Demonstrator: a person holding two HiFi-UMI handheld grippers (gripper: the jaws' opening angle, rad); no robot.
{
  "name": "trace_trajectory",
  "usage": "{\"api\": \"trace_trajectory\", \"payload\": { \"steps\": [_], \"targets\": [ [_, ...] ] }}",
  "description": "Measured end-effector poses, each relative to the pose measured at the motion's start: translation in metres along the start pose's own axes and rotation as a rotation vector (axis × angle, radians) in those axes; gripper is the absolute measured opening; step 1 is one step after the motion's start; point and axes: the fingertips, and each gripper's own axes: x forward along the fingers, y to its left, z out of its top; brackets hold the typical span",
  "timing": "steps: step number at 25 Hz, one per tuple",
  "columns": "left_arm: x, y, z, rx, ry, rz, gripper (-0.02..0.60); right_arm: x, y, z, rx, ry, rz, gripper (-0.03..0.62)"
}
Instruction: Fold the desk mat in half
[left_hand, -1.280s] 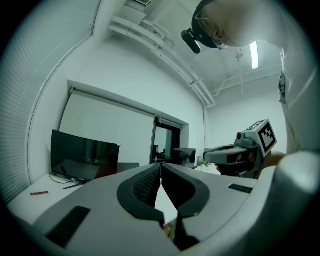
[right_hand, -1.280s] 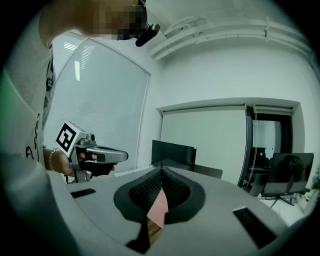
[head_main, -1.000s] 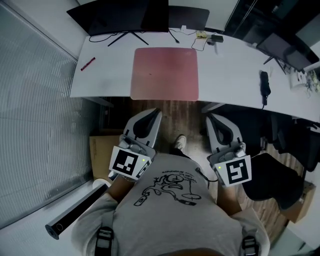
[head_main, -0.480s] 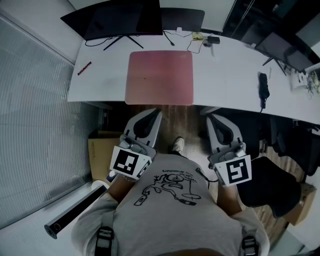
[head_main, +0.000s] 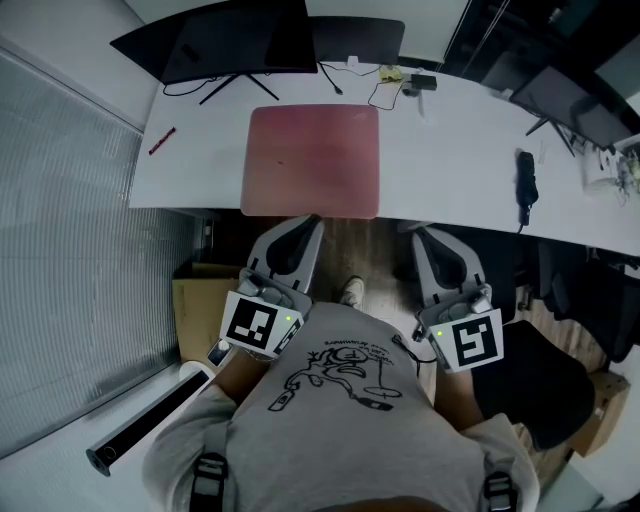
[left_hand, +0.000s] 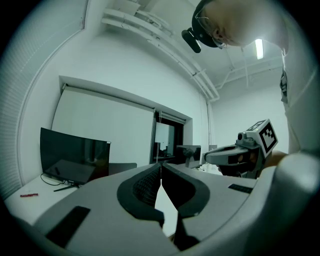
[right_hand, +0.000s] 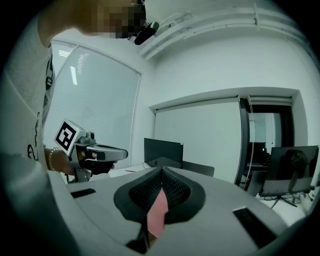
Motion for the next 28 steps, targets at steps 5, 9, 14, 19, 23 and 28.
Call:
{"api": "trace_trajectory", "payload": {
  "steps": [5,9,14,19,23,28],
  "targets": [
    [0.019,-0.002,-0.003,-0.01,0.01,0.008,0.025,0.009,-0.017,-0.001,0.0,0.001,0.017,0.006],
    [0.029,0.001,-0.007,-0.014,0.024,0.015,0.025,0.016,-0.024,-0.003,0.011,0.001,0.025,0.006],
    [0.039,0.011,-0.004,-0.006,0.025,0.017,0.025,0.029,-0.031,-0.001,0.01,0.004,0.036,0.006],
    [0.043,0.026,-0.008,-0.011,0.035,0.024,0.025,0.044,-0.03,0.0,0.009,0.002,0.038,0.006],
    [0.051,0.043,-0.006,-0.018,0.022,0.023,0.025,0.062,-0.029,0.003,0.003,0.01,0.045,0.006],
    [0.058,0.072,-0.002,-0.014,0.031,0.016,0.025,0.096,-0.026,0.007,-0.012,0.015,0.057,0.006]
  ]
}}
